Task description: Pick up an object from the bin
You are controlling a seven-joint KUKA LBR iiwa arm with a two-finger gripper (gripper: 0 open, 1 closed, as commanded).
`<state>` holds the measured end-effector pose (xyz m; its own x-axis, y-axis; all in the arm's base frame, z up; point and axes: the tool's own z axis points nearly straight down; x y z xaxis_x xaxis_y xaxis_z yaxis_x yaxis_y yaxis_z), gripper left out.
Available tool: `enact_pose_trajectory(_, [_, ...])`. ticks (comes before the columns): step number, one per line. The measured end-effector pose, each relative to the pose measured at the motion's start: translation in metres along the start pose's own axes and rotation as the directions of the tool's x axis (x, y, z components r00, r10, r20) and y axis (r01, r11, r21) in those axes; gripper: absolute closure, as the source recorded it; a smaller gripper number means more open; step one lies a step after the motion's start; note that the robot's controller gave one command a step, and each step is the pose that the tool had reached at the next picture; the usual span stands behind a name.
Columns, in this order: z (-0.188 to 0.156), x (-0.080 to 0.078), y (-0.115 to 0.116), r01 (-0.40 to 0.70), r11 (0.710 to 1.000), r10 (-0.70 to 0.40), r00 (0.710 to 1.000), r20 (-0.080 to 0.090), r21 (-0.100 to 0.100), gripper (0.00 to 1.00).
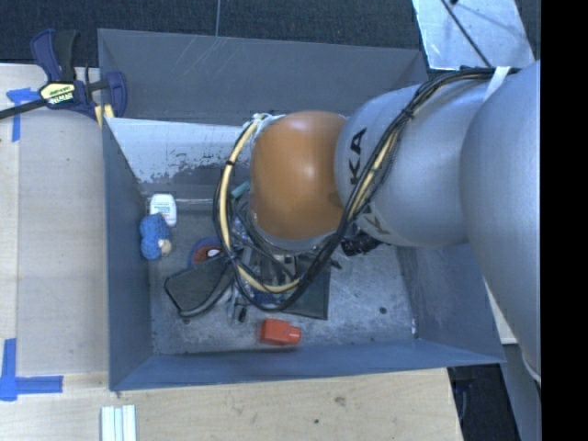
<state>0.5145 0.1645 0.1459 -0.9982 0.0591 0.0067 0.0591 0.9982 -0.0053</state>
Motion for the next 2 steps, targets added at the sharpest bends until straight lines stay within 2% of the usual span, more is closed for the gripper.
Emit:
enact_pose_trajectory(1, [0.0711,-0.0482,-0.0009,0.444,0.896,-0.444,0.896,-0.013,-0.004,0.00])
enact_pose_trajectory(2, [0.0703,-0.0484,-0.0003,0.443,0.897,-0.443,0.897,-0.012,-0.004,1.00])
